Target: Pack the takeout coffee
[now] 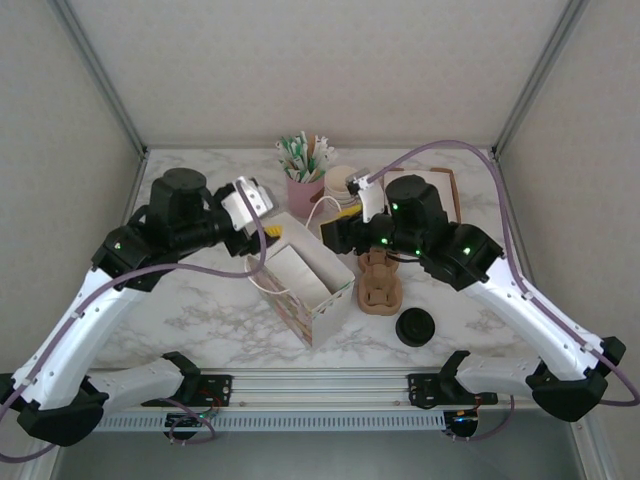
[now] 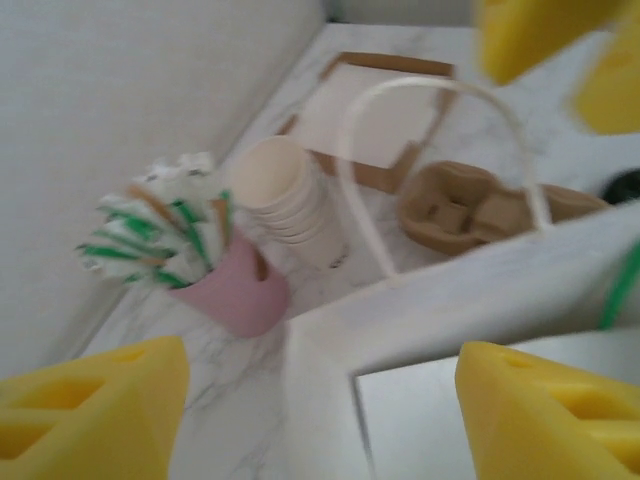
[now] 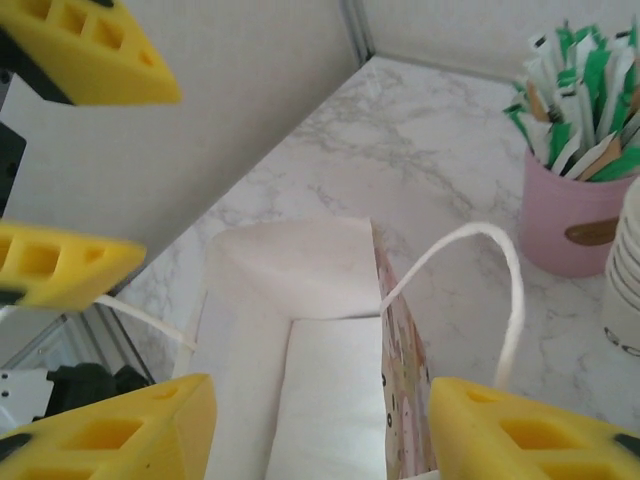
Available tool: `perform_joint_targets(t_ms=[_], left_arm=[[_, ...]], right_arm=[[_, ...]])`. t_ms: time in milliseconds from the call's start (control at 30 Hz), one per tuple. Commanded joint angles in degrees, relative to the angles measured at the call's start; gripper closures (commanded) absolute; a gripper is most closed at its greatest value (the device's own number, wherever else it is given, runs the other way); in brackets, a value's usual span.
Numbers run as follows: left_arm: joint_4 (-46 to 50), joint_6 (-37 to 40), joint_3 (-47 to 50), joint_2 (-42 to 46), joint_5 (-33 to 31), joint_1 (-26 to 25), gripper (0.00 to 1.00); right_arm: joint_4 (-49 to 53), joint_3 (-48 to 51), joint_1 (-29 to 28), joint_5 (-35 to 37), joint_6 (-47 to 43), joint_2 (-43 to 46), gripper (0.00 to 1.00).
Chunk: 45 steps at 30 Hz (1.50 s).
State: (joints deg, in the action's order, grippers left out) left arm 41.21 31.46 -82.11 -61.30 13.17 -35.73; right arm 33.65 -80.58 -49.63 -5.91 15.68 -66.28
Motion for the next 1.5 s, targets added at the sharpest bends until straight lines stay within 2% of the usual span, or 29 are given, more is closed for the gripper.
perform_joint_targets(t_ms=[0,133,267,367,467,500,567,633,733,833,900,967,1100,1233,1333,1467], left_arm=[[-9.66,-13.05,0.97,2.75,-10.43,4.20,0.18],[-13.68,-22.11,1.66,3.91,-16.10,10.04,0.10],[-16.34,-30.89,4.24,3.70,-27.19,16.13,0.00],[-17.77,-39.24,7.68,3.01,-32.46,21.47,0.00],[-16.90,-45.67,10.57,1.72,-33.87,26.19,0.00],[-16.34,-47.77,11.53,1.23,-34.71,27.29,0.00],[-15.38,-51.96,13.46,0.53,-36.22,29.52,0.00],[-15.56,-54.64,16.08,0.30,-37.42,31.27,0.00],[-17.27,-54.29,20.18,-0.12,-39.20,32.30,0.00],[-18.08,-53.67,23.55,-0.42,-41.75,32.33,0.00],[-20.92,-53.74,27.29,0.28,-45.43,32.30,0.00],[-27.97,-49.01,32.80,1.18,-44.44,32.32,0.00],[-38.79,-46.28,41.34,1.01,-42.90,32.31,0.00],[-41.32,-46.99,44.85,-1.54,-44.06,32.30,0.00],[-42.73,-44.59,46.61,-2.50,-41.61,32.21,0.00],[-47.21,-42.86,50.73,-2.12,-42.95,32.23,0.00]], right_arm=[[-5.69,1.94,-0.49,6.73,-1.27,4.86,0.35],[-10.51,5.92,-0.55,17.65,-2.30,9.99,0.26],[-13.78,9.47,-0.55,29.34,-5.07,14.76,0.20],[-16.10,12.76,-0.39,41.52,-7.49,18.10,0.18],[-18.25,17.03,1.38,52.73,-10.80,20.79,0.16],[-18.77,18.71,2.65,55.26,-11.64,21.80,0.14],[-19.73,22.39,6.22,57.42,-10.28,23.76,0.01],[-21.56,27.23,11.97,54.27,-8.10,25.91,0.01],[-25.77,34.51,18.66,51.22,-6.42,27.06,0.01],[-32.07,41.71,22.53,52.31,-5.85,27.17,0.01],[-35.70,45.77,24.90,49.14,-5.84,27.04,0.01],[-38.71,48.82,26.95,45.31,-6.41,26.20,0.01],[-42.96,52.39,30.33,40.92,-9.77,20.66,0.01],[-48.74,55.35,33.25,38.61,-10.25,13.92,0.01],[-53.77,59.50,35.55,36.34,-9.47,8.36,0.01],[-58.79,61.18,37.88,35.79,-9.14,1.43,0.01]])
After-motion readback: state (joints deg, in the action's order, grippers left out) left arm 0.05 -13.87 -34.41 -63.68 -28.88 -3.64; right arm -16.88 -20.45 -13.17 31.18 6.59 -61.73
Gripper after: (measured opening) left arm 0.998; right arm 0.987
